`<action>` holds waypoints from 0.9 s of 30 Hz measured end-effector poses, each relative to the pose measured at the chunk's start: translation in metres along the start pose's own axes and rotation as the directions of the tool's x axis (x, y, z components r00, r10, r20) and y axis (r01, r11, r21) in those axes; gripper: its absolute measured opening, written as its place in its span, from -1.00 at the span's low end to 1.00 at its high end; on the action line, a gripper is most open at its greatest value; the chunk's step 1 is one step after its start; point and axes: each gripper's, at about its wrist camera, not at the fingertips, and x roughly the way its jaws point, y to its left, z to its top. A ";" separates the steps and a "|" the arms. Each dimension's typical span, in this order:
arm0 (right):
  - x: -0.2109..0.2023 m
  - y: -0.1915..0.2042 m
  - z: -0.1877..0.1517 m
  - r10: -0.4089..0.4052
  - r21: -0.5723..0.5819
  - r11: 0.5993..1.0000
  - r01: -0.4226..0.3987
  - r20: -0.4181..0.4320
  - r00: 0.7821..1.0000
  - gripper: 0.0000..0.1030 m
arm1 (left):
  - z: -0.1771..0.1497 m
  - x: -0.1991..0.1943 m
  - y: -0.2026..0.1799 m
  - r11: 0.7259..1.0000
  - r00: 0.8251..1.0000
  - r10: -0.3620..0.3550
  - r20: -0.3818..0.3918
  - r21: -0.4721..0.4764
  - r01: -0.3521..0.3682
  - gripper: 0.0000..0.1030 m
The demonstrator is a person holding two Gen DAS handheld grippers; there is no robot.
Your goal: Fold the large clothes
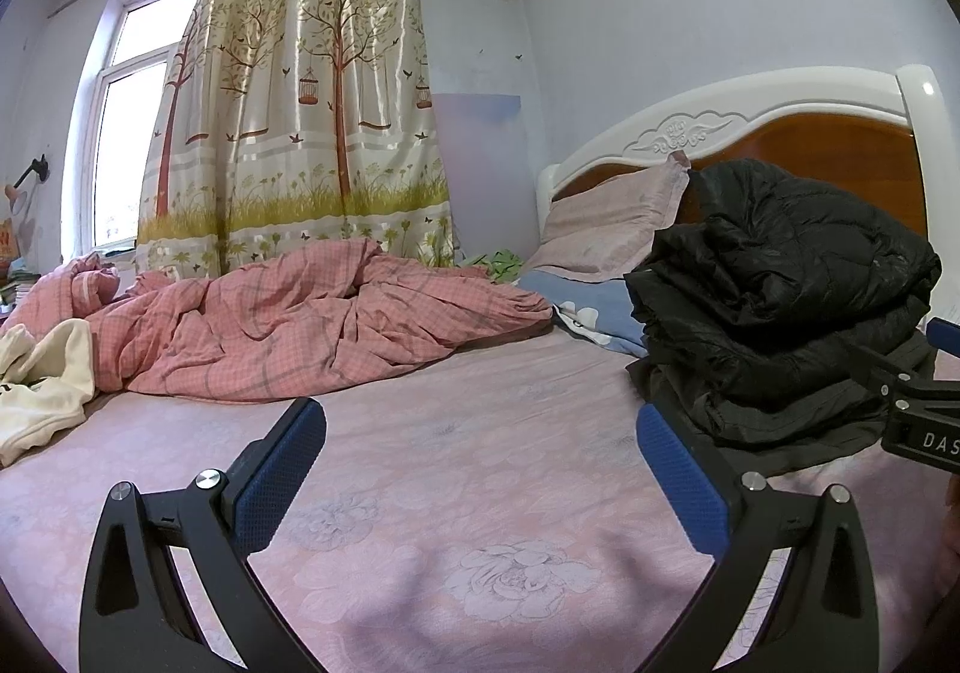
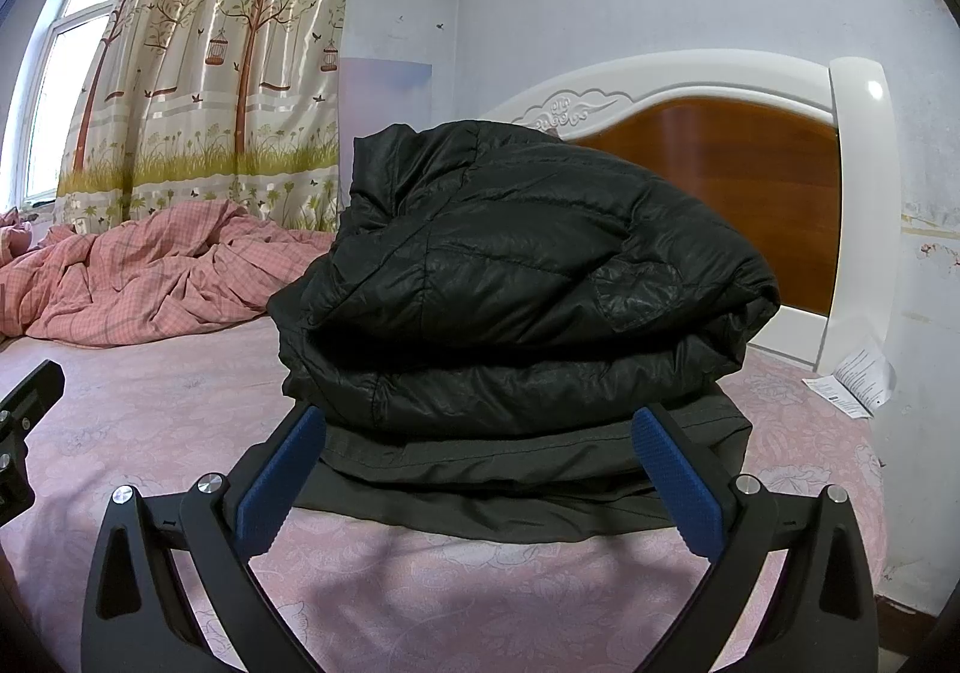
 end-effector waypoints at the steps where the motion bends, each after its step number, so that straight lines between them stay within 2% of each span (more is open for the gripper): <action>1: 0.000 0.000 0.000 0.000 0.000 1.000 0.000 0.000 1.000 1.00 | 0.000 0.000 0.000 1.000 1.000 0.000 0.000 0.000 0.000 1.00; 27: 0.000 0.000 0.000 0.002 0.000 1.000 -0.002 -0.004 1.000 1.00 | -0.001 0.002 0.002 1.000 1.000 -0.001 0.000 -0.006 0.001 1.00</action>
